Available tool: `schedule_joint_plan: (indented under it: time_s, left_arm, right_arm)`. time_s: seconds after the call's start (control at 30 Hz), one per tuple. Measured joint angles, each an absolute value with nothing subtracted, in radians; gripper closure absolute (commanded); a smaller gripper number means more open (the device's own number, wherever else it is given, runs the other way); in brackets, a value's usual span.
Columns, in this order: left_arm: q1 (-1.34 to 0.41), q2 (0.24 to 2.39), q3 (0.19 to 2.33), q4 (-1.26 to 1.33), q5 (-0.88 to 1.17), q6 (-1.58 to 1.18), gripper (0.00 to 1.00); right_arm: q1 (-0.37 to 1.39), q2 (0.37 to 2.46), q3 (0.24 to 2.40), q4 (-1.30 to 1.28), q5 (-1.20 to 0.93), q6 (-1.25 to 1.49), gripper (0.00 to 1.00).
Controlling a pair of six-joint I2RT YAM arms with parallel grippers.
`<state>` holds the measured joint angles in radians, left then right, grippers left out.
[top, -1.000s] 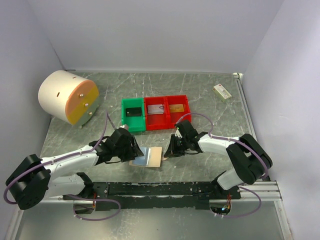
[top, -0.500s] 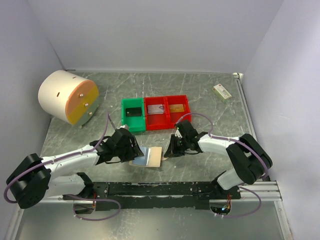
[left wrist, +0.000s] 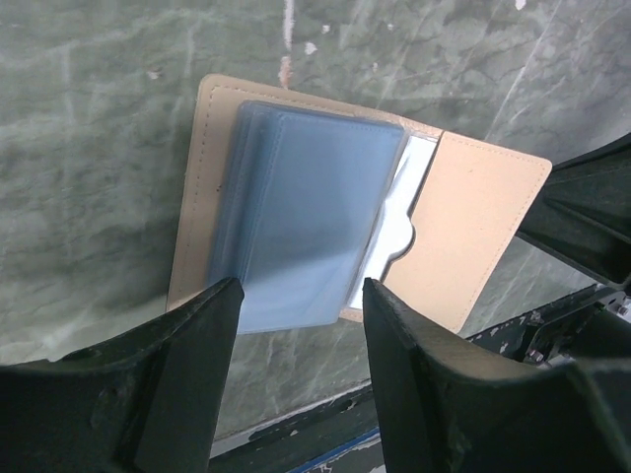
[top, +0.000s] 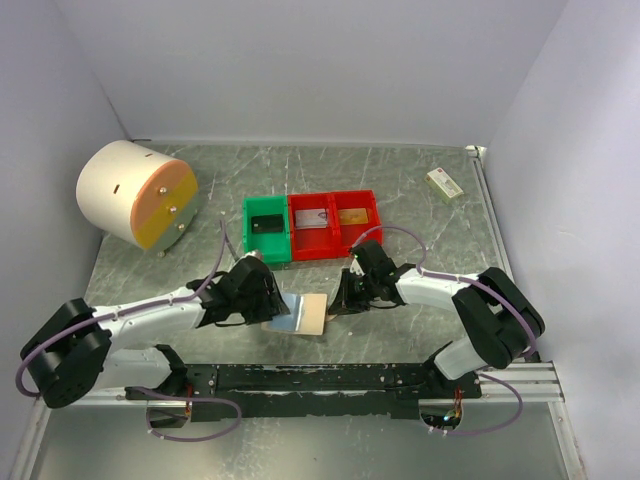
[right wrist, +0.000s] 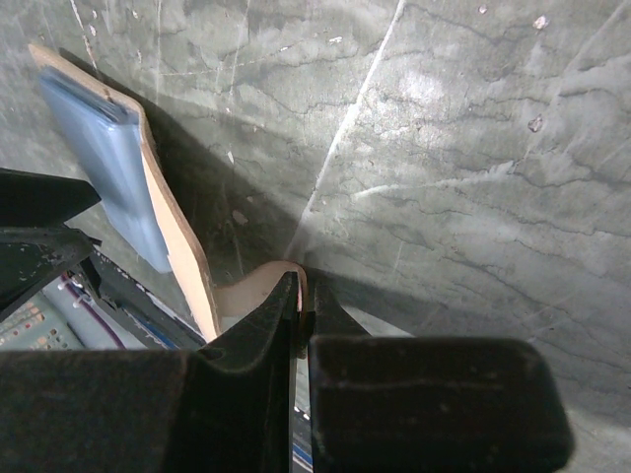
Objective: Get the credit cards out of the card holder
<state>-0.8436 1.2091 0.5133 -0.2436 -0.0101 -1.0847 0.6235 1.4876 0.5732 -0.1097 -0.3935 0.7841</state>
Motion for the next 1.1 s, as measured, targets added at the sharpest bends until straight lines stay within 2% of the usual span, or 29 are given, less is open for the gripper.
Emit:
schedule_joint_plan:
  time_s: [0.53,0.73,0.8,0.83,0.93,1.1]
  left_arm:
    - [-0.909,1.385,0.581,-0.031,0.099,-1.063,0.37]
    - [-0.920,1.380,0.556,0.036,0.121,-1.078,0.37]
    - [-0.920,1.366,0.544,0.046,0.121,-1.082,0.37]
    - [-0.920,1.358,0.538,0.053,0.121,-1.082,0.38]
    - [-0.921,1.351,0.537,0.062,0.121,-1.087,0.37]
    - [-0.938,1.275,0.537,-0.023,0.046,-1.109,0.31]
  right_arm:
    - [0.623,1.490,0.580,-0.120,-0.393,0.776,0.93]
    - [0.623,1.431,0.613,-0.233,-0.266,0.750,0.77]
    - [0.622,1.383,0.636,-0.300,-0.199,0.740,0.60]
    - [0.622,1.358,0.651,-0.330,-0.166,0.737,0.58]
    - [0.619,1.283,0.704,-0.415,-0.081,0.730,0.56]
    - [0.616,1.158,0.805,-0.491,-0.015,0.718,0.55]
